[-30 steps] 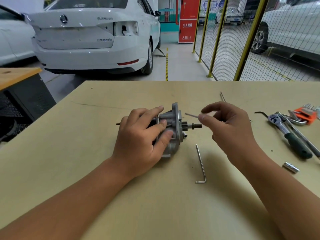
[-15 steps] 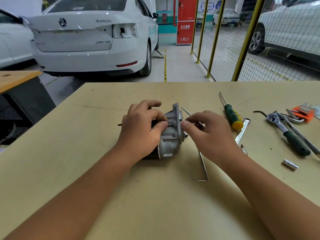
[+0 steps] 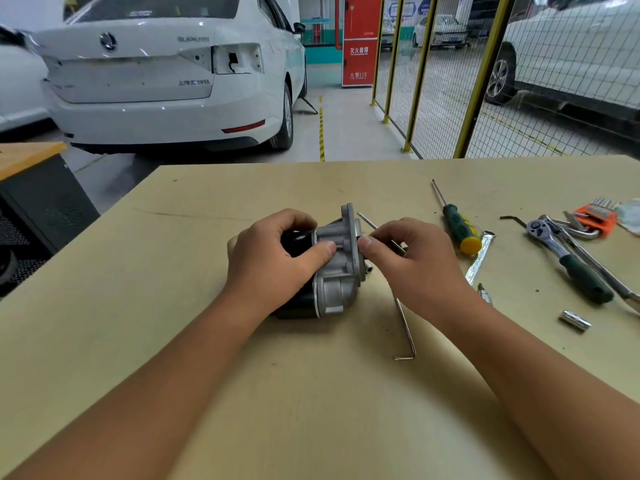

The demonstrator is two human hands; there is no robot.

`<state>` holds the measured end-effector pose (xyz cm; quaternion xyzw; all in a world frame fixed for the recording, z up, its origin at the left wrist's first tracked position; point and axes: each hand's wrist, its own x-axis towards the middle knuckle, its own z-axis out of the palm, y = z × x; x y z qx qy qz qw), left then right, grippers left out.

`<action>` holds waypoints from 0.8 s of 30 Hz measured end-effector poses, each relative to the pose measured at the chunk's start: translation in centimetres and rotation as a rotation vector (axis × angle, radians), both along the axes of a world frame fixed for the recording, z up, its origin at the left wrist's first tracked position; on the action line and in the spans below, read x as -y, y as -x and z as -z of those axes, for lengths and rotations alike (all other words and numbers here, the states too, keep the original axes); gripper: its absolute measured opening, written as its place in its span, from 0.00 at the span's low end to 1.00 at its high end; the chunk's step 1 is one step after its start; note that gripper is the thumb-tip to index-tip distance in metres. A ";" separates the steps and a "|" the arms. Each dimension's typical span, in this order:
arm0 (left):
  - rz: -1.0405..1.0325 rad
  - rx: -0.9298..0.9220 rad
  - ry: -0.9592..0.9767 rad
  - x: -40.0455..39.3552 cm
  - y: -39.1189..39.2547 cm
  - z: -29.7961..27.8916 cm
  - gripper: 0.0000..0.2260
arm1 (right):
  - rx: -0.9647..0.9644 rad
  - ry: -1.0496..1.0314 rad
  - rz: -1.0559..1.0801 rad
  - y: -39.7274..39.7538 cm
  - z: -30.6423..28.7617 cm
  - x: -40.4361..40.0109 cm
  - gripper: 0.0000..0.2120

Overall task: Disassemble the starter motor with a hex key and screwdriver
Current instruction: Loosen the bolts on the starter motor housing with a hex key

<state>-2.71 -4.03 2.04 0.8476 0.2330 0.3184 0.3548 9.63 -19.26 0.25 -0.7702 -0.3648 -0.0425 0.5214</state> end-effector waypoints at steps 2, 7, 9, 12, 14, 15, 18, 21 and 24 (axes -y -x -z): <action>0.001 -0.017 -0.021 0.0 -0.1 0.1 0.15 | -0.014 0.007 0.005 0.0 0.0 0.0 0.06; -0.011 -0.020 -0.077 -0.1 -0.3 0.3 0.15 | -0.086 -0.021 -0.010 0.2 -0.3 -0.2 0.06; -0.010 -0.022 -0.079 -0.2 -0.4 0.2 0.13 | -0.095 -0.027 -0.028 0.3 -0.4 -0.1 0.08; -0.007 -0.034 -0.072 -0.4 -0.4 0.3 0.09 | -0.058 0.003 -0.024 0.3 -0.4 -0.1 0.10; -0.008 -0.043 -0.084 -0.4 -0.5 0.4 0.09 | -0.041 0.019 -0.016 0.2 -0.2 -0.1 0.07; -0.009 -0.043 -0.093 -0.4 -0.5 0.5 0.10 | -0.043 0.023 -0.014 0.2 -0.2 -0.1 0.06; -0.010 -0.018 -0.084 -0.5 -0.6 0.7 0.07 | -0.095 -0.009 -0.026 0.0 -0.2 -0.1 0.03; -0.012 -0.018 -0.087 -0.7 -0.7 0.7 0.05 | -0.145 -0.049 -0.039 0.1 -0.4 0.0 0.05; -0.011 -0.022 -0.099 -0.7 -0.7 0.8 0.08 | -0.122 -0.018 -0.030 0.3 -0.4 -0.1 0.11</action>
